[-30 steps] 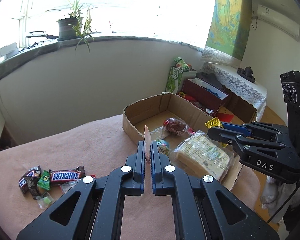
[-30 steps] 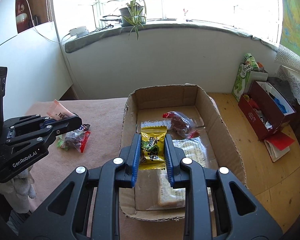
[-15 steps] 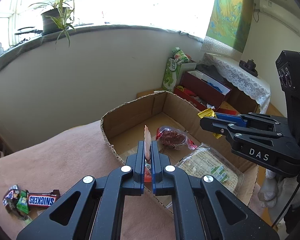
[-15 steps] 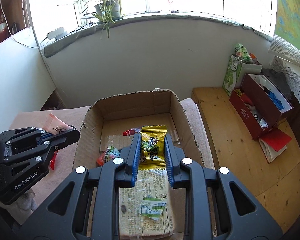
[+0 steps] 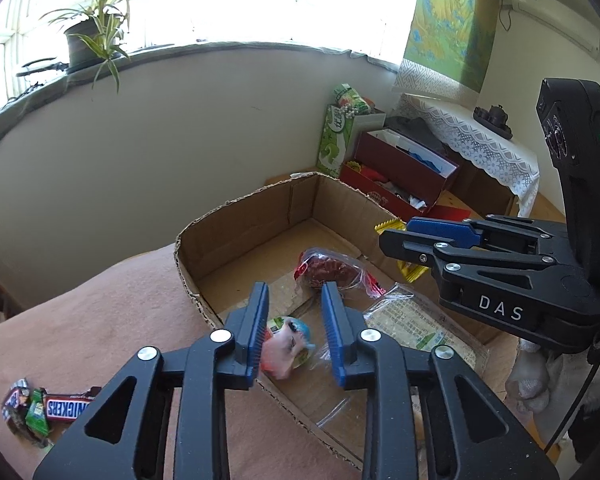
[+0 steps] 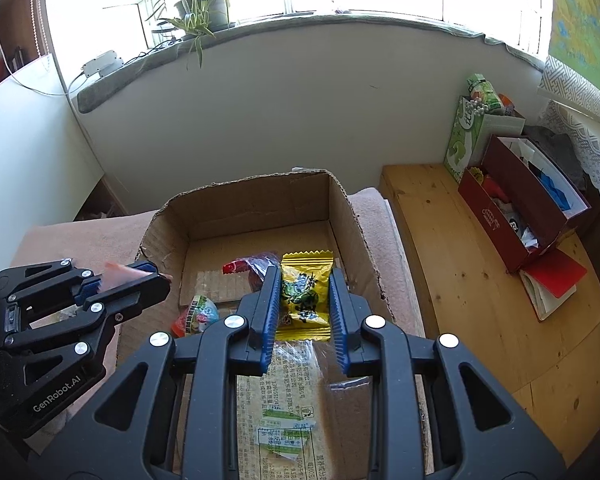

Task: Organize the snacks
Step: 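Carry both candies over the cardboard box and lower them inside, then move both grippers back over the snack pile and open them, then grasp the clear bag of dark snacks with the right gripper while the left grasps the green candy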

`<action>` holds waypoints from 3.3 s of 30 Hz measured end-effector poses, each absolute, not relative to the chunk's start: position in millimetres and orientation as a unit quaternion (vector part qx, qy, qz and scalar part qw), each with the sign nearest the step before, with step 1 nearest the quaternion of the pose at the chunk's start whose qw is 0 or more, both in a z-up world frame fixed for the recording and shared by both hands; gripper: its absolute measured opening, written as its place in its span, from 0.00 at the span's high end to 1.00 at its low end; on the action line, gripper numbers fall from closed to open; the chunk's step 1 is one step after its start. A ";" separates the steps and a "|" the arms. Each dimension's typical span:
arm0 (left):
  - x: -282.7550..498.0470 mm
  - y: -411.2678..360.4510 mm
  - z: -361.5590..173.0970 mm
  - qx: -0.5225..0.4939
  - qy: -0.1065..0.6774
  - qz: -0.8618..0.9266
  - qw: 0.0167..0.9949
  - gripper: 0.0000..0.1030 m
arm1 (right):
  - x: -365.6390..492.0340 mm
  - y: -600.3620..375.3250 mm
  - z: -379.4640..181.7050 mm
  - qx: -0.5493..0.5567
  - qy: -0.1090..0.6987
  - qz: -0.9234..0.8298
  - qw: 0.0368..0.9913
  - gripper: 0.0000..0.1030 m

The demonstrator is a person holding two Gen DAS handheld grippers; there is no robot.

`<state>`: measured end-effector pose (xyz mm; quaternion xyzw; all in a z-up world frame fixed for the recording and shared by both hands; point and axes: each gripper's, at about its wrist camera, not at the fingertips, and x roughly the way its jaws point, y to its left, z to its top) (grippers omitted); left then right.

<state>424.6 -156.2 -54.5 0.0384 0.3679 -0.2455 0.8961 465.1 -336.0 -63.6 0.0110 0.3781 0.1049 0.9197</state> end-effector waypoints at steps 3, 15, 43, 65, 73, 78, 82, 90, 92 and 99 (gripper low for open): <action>422.2 -153.0 -53.6 0.041 0.365 -0.239 0.899 0.55 | 460.9 -335.1 -60.6 0.008 0.369 0.099 0.924 0.31; 409.0 -130.4 -42.4 0.028 0.355 -0.229 0.906 0.49 | 443.7 -327.9 -41.1 0.003 0.344 0.094 0.934 0.16; 354.6 75.8 -52.3 -0.084 0.356 -0.093 0.926 0.44 | 393.6 -177.5 -37.8 -0.065 0.352 0.239 0.903 0.12; 377.3 74.4 -116.7 -0.065 0.425 -0.097 0.898 0.59 | 442.7 -86.5 -126.5 -0.034 0.457 0.256 0.851 0.12; 393.2 59.9 -123.3 -0.052 0.434 -0.101 0.894 0.60 | 454.9 -89.6 -142.1 -0.009 0.483 0.261 0.836 0.15; 397.0 58.0 -124.3 -0.043 0.437 -0.100 0.893 0.62 | 455.5 -98.7 -140.0 -0.005 0.483 0.261 0.836 0.32; 397.2 56.1 -125.6 -0.032 0.435 -0.094 0.895 0.74 | 453.8 -102.4 -139.0 -0.002 0.480 0.260 0.838 0.40; 396.5 53.7 -126.3 -0.028 0.432 -0.095 0.896 0.85 | 450.2 -105.0 -139.4 -0.004 0.474 0.264 0.840 0.44; 393.4 55.1 -124.8 -0.028 0.428 -0.094 0.898 0.85 | 448.4 -106.3 -139.0 -0.004 0.472 0.263 0.841 0.45; 378.9 60.6 -113.5 -0.031 0.411 -0.095 0.906 0.85 | 438.2 -112.7 -128.8 -0.003 0.457 0.267 0.849 0.45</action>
